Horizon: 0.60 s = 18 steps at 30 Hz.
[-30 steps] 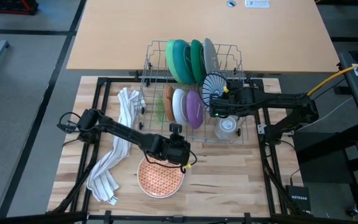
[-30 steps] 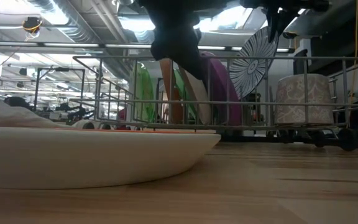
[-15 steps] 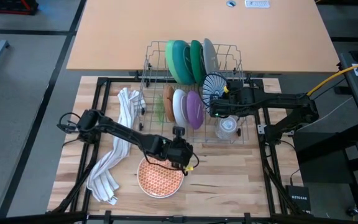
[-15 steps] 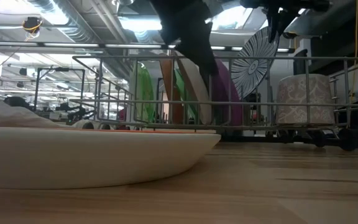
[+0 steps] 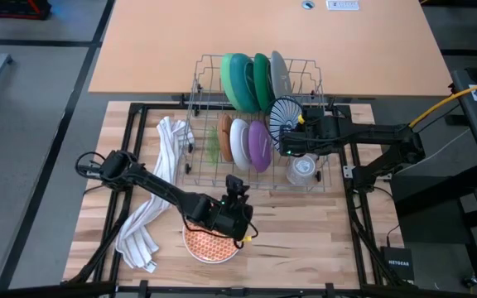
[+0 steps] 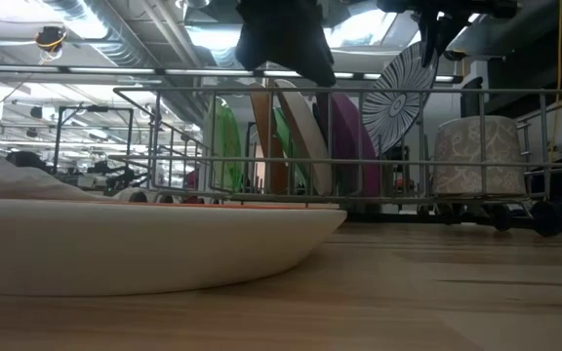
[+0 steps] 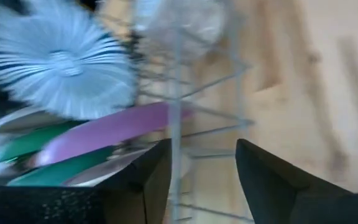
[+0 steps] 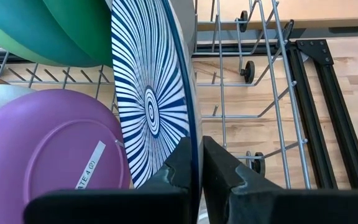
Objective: Sort dishes
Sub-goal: Put the blue patterned plate into the dish rack
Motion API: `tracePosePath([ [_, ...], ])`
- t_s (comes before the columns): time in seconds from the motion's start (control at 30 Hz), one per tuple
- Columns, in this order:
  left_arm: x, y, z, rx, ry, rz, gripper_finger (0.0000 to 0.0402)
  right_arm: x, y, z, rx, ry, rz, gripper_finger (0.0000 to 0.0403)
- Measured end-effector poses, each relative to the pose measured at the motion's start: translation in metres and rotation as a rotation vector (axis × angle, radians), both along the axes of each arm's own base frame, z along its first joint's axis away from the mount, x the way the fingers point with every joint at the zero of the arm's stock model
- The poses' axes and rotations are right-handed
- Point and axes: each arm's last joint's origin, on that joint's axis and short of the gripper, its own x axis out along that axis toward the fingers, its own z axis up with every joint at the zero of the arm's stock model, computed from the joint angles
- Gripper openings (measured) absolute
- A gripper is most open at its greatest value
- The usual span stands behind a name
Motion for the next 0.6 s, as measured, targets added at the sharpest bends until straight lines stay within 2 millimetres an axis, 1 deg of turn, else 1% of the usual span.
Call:
tracePosePath([
  [0.13,0.001,0.006,0.001,0.056,0.000,0.032,0.0168,0.000,0.000,0.000,0.003,0.000,0.000,0.0016],
  [0.23,0.005,0.018,0.000,0.034,0.011,0.055,0.0159,0.000,0.000,0.000,0.009,0.000,0.001,0.0016],
  [0.37,0.011,0.040,-0.001,-0.040,0.006,0.094,0.0139,0.000,0.000,0.000,0.011,-0.001,0.001,0.0016],
  [0.53,0.019,0.059,-0.004,-0.215,0.039,0.050,0.0108,0.000,0.000,0.000,0.015,0.000,0.001,0.0016],
  [0.6,0.021,0.065,-0.004,-0.255,0.032,0.054,0.0093,0.000,0.000,0.000,0.017,-0.001,0.001,0.0016],
])
